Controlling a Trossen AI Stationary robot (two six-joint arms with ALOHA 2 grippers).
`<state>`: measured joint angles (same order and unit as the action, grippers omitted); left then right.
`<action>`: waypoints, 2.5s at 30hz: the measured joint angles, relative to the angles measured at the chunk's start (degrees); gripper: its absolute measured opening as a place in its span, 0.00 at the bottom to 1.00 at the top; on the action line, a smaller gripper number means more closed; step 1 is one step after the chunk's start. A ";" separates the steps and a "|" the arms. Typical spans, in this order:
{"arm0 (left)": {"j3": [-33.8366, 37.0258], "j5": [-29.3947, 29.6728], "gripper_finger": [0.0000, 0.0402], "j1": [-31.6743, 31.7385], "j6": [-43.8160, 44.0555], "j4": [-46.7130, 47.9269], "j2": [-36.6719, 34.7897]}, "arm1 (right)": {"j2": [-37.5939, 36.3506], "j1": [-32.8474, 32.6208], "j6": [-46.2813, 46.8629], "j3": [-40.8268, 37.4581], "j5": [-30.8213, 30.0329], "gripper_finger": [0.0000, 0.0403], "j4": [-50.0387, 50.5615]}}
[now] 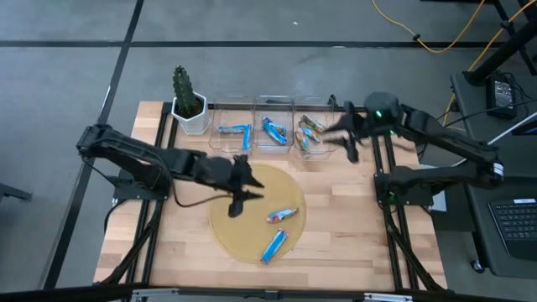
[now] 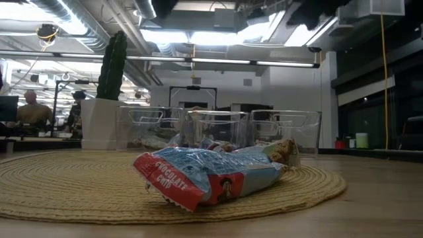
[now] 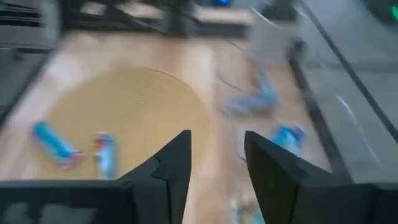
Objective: Pick and place Granola Bars by type
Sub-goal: Put the red granola bar into the left transparent bin
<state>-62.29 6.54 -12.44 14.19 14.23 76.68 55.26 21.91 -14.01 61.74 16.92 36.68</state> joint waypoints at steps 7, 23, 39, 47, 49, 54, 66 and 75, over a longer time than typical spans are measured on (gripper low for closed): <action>0.02 -2.63 0.35 -0.73 0.67 -0.12 9.26 | -7.03 -13.77 -1.05 -5.05 -6.18 0.36 -6.12; 0.05 -12.04 0.36 1.67 -0.42 -3.14 21.22 | -5.55 -21.87 -1.51 -5.16 -9.68 0.35 -8.30; 0.00 -4.04 0.58 -1.34 3.26 -6.74 31.57 | -5.53 -21.87 -1.13 -5.16 -9.04 0.35 -3.91; 0.00 -3.07 0.55 -0.86 1.73 -7.00 31.81 | -5.53 -21.87 0.40 -5.16 -7.69 0.35 -3.92; 0.00 -3.55 0.55 -0.86 1.21 -7.00 31.81 | -5.53 -21.87 0.38 -5.16 -7.69 0.35 -3.92; -0.02 -5.00 0.54 -1.11 1.11 -7.33 32.22 | -5.53 -21.87 0.34 -5.16 -7.69 0.35 -3.90; 0.03 -4.72 0.47 -0.96 1.32 -9.80 33.36 | -5.53 -21.87 0.32 -5.14 -7.69 0.35 -3.92; 0.01 -4.78 0.26 -0.55 1.54 -9.81 33.34 | -5.53 -21.87 0.44 -5.14 -7.69 0.35 -3.92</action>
<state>-62.28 1.75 -12.99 15.73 4.43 110.02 49.74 0.03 -13.57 56.60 9.23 32.75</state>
